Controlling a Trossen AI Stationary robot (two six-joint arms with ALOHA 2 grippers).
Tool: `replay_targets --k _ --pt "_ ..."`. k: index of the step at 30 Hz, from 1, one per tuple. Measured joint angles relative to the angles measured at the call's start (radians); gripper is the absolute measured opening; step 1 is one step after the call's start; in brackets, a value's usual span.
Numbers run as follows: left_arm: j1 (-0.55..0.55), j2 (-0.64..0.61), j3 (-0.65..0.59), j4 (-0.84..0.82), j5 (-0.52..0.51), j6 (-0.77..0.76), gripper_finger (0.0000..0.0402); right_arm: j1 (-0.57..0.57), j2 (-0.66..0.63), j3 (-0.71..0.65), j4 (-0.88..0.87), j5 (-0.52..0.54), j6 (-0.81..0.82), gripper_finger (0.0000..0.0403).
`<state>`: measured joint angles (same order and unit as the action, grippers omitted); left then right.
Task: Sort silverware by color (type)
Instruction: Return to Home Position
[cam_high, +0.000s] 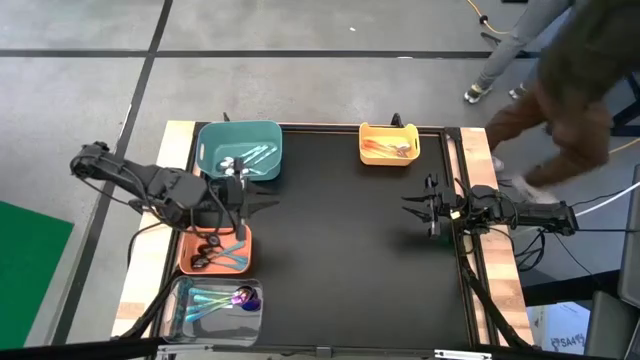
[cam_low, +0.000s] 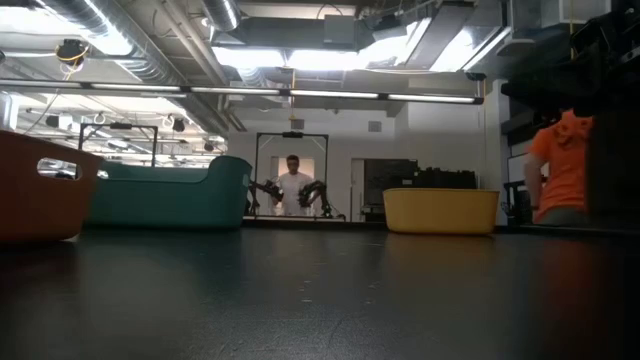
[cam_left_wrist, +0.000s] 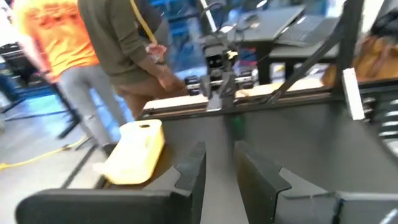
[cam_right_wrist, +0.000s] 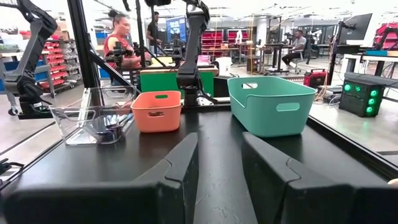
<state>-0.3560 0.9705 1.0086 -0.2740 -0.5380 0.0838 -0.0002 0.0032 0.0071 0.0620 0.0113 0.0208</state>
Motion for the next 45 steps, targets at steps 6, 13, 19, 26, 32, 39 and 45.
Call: replay_targets --k 6,13,19,26,32,39,45 --pt "0.068 -0.152 -0.267 0.239 0.157 0.006 0.0079 0.000 0.000 0.000 -0.006 0.037 -0.001 0.0112" --pt "0.129 -0.302 -0.535 0.460 0.167 0.007 0.0079 0.000 0.000 0.000 -0.013 0.091 0.000 0.0112" --pt "0.186 -0.406 -0.720 0.597 0.251 -0.019 0.0079 0.000 0.000 0.000 -0.016 0.085 0.000 0.0112" --pt "0.237 -0.481 -0.864 0.682 0.297 -0.082 0.0079 0.000 0.000 0.000 -0.018 0.085 0.000 0.0112" --pt "0.256 -0.509 -0.960 0.755 0.297 -0.109 0.0079 0.000 0.000 0.000 -0.022 0.085 0.000 0.0112" --pt "0.256 -0.509 -1.001 0.775 0.316 -0.115 0.0079 0.000 0.000 0.000 -0.027 0.084 -0.003 0.0112" --pt "0.256 -0.514 -1.001 0.772 0.321 -0.077 0.0079 0.000 0.000 0.000 -0.029 0.083 -0.003 0.0112"
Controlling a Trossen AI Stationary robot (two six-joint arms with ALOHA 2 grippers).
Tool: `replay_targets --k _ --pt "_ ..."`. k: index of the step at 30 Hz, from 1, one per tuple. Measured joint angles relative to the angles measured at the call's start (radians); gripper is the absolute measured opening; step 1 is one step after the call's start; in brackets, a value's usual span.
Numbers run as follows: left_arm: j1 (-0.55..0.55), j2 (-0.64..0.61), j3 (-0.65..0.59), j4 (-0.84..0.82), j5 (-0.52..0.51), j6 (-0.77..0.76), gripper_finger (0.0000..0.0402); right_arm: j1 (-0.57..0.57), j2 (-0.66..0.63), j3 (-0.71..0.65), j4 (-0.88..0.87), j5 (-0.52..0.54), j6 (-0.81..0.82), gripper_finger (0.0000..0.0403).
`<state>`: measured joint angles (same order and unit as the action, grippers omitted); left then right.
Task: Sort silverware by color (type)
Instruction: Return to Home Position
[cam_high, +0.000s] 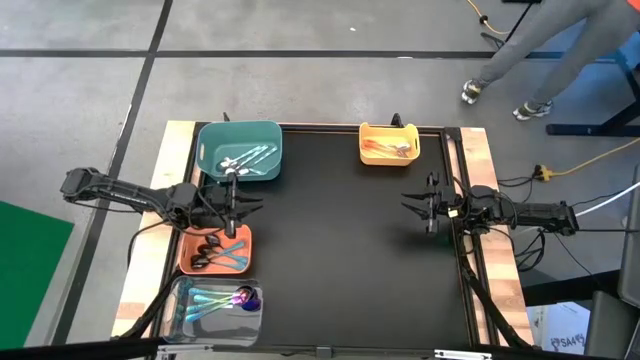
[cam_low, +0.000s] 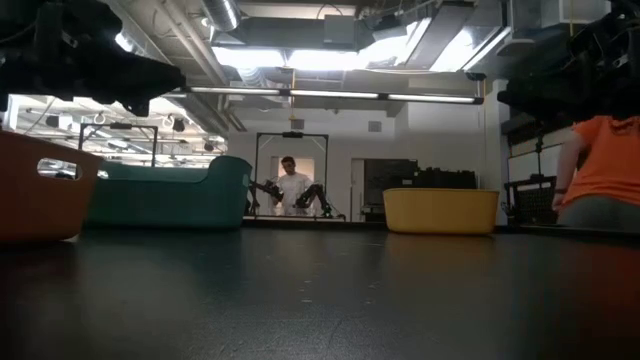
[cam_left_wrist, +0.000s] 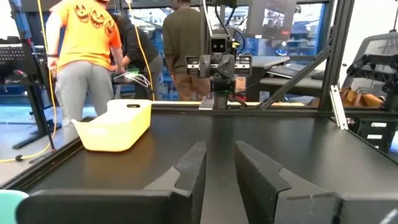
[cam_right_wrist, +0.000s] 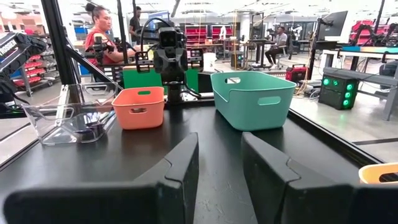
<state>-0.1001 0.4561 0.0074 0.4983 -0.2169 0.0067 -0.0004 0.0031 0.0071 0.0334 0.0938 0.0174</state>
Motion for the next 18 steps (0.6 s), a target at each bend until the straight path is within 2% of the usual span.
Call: replay_targets --k 12,18 --pt "0.000 -0.002 0.000 -0.080 -0.005 -0.028 0.0079 0.000 0.000 0.000 -0.002 -0.001 0.000 0.0112" --pt "0.000 -0.067 0.000 -0.074 -0.002 -0.012 0.0079 0.000 0.000 0.000 -0.003 -0.001 0.002 0.0112"
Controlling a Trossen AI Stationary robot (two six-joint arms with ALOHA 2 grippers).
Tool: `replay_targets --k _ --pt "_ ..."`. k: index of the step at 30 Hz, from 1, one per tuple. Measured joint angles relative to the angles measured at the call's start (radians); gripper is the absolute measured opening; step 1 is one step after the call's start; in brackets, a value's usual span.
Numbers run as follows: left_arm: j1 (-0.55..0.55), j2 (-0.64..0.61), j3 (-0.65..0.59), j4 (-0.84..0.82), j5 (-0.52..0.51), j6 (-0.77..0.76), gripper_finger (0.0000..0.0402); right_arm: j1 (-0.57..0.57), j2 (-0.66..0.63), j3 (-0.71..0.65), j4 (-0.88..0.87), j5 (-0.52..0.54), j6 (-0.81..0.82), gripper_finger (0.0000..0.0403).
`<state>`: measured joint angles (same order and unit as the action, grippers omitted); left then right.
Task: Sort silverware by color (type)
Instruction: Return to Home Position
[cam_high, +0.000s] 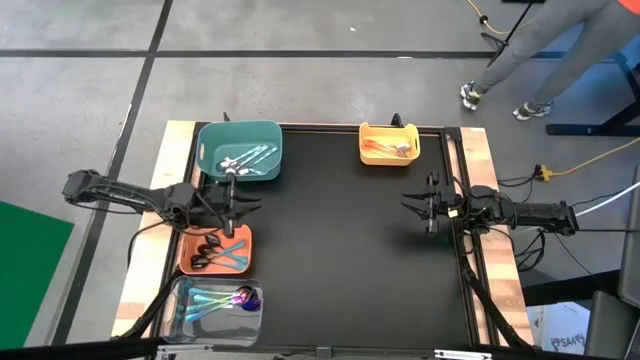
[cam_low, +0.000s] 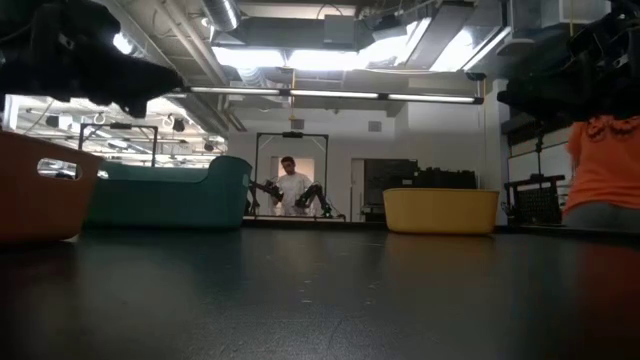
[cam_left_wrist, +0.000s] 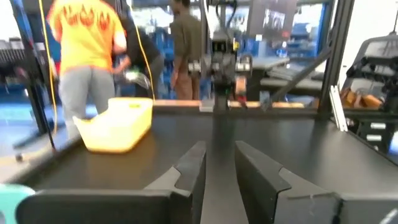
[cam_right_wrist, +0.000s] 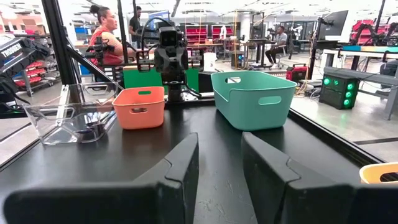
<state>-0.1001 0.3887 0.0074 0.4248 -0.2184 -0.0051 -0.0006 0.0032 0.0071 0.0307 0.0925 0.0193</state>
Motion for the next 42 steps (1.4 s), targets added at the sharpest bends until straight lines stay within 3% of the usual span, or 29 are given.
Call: replay_targets --k 6,15,42 --pt "0.000 -0.155 0.000 -0.022 -0.014 0.113 0.0079 0.000 0.000 0.000 -0.001 0.000 0.001 0.0112" --pt "0.000 -0.382 0.000 -0.314 -0.060 0.073 0.0079 0.000 0.000 0.000 -0.001 -0.001 0.001 0.0112" --pt "0.000 -0.363 0.000 -0.372 -0.052 0.086 0.0079 0.000 0.000 0.000 -0.002 -0.006 0.001 0.0112"
